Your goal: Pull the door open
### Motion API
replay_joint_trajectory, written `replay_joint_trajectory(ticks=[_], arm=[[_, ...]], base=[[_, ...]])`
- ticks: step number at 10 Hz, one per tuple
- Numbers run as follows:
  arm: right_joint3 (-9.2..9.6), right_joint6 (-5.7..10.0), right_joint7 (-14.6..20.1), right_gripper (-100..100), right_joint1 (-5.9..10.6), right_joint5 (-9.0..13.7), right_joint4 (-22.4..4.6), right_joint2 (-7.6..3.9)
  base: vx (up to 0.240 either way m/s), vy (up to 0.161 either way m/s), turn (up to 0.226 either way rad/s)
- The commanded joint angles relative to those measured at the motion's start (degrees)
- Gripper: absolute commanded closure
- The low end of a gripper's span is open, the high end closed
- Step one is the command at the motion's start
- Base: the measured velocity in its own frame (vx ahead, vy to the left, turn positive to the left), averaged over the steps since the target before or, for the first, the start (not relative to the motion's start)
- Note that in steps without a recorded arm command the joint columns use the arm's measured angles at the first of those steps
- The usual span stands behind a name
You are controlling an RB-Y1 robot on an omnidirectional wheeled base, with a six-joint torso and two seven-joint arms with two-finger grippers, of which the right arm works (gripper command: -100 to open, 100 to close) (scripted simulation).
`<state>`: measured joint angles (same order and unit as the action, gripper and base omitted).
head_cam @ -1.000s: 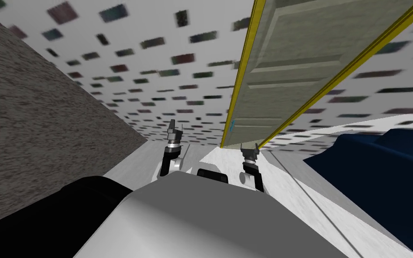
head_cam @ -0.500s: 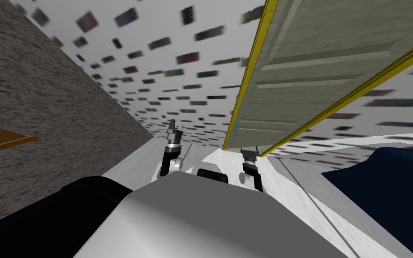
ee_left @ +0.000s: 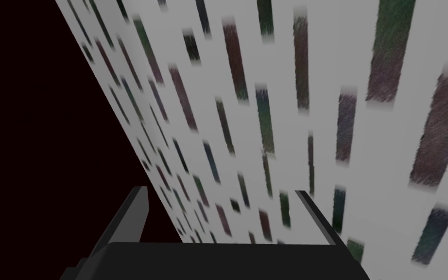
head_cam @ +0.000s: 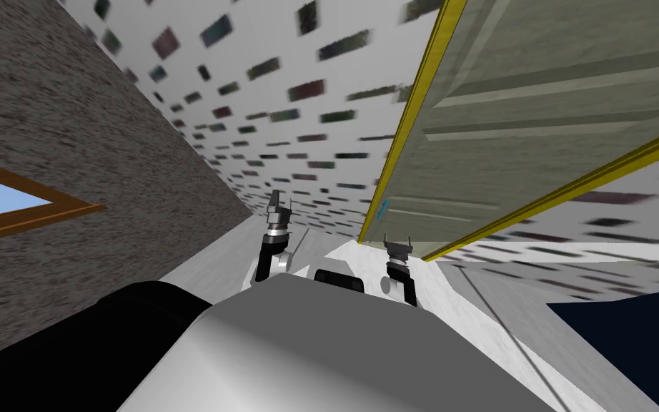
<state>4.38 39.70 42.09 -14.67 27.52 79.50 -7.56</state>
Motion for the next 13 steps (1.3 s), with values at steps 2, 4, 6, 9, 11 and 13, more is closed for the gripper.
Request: replay_joint_trajectory(ticks=[2, 4, 6, 9, 11, 13], arm=[[0.16, 0.97, 2.78, -100, 0.87, 2.13, -2.89, -0.18], [0.30, 1.73, 4.78, -100, 1.45, 3.67, -5.00, -0.31], [0.43, 2.49, 6.78, -100, 2.02, 5.22, -7.11, -0.45], [0.63, 3.53, 9.53, -100, 2.82, 7.34, -10.01, -0.61], [0.81, 4.55, 12.22, -100, 3.60, 9.43, -12.86, -0.77], [0.97, 5.44, 14.55, -100, 4.27, 11.23, -15.32, -0.88]], base=[[0.073, -0.065, 0.180], [0.057, -0.077, 0.167], [0.073, -0.070, 0.163], [0.068, -0.076, 0.148], [0.074, -0.093, 0.244], [0.082, -0.109, 0.170]])
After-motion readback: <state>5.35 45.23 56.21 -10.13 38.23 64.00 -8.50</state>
